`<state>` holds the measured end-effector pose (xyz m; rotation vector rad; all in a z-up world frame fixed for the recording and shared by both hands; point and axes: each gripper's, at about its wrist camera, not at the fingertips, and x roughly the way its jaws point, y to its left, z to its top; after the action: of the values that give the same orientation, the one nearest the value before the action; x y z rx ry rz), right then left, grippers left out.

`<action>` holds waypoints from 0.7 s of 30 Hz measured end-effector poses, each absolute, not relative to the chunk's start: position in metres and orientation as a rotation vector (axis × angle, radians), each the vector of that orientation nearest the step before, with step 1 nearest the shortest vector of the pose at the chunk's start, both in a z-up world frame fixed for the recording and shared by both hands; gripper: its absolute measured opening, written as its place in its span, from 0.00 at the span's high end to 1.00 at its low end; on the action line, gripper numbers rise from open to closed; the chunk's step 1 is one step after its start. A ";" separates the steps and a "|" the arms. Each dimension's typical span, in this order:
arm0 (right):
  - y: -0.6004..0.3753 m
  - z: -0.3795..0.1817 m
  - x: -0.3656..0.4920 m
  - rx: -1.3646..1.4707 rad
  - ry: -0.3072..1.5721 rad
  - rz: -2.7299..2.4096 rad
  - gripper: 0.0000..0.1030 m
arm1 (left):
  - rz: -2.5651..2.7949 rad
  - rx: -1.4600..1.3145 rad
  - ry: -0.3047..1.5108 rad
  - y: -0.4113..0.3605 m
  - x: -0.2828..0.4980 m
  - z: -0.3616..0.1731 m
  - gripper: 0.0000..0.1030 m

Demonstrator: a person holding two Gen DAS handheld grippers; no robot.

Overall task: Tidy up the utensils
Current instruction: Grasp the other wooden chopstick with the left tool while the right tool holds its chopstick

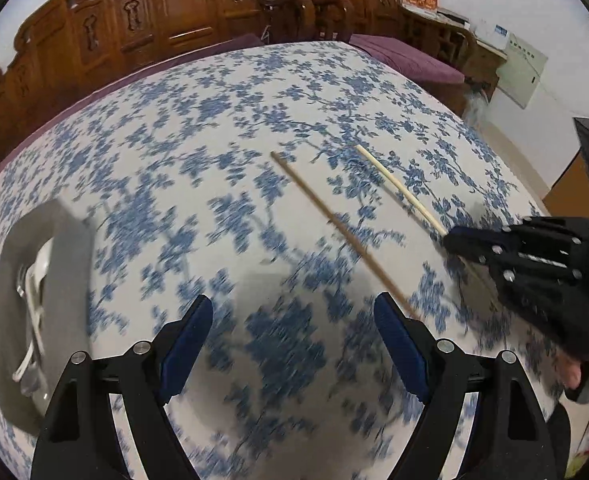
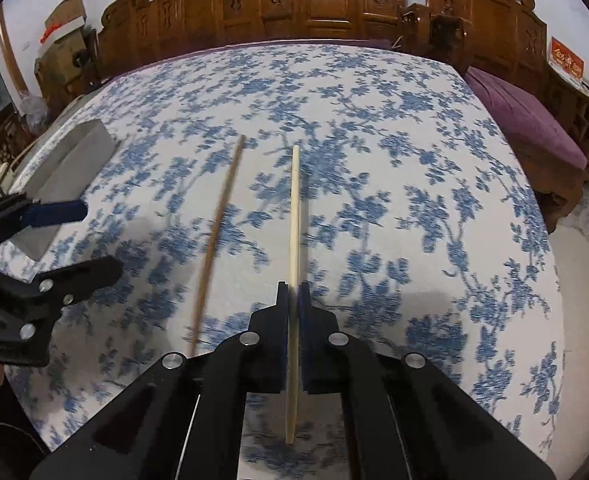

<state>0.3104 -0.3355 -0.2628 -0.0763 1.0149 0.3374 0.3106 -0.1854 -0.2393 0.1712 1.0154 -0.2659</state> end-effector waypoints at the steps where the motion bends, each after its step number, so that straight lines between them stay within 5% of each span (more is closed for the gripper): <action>1: -0.341 -0.265 0.311 -0.065 1.018 0.331 0.94 | -0.259 0.184 1.020 -0.191 0.315 -0.242 0.23; 11: -0.365 -0.270 0.311 -0.022 1.022 0.312 0.94 | -0.266 0.127 1.065 -0.223 0.343 -0.252 0.25; 21: -0.362 -0.273 0.310 -0.033 1.026 0.303 0.94 | -0.241 0.167 1.113 -0.244 0.351 -0.268 0.65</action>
<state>0.3095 -0.3625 -0.2730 -0.0326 1.0264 0.3034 0.3509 -0.2438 -0.2680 0.1673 1.1131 -0.2415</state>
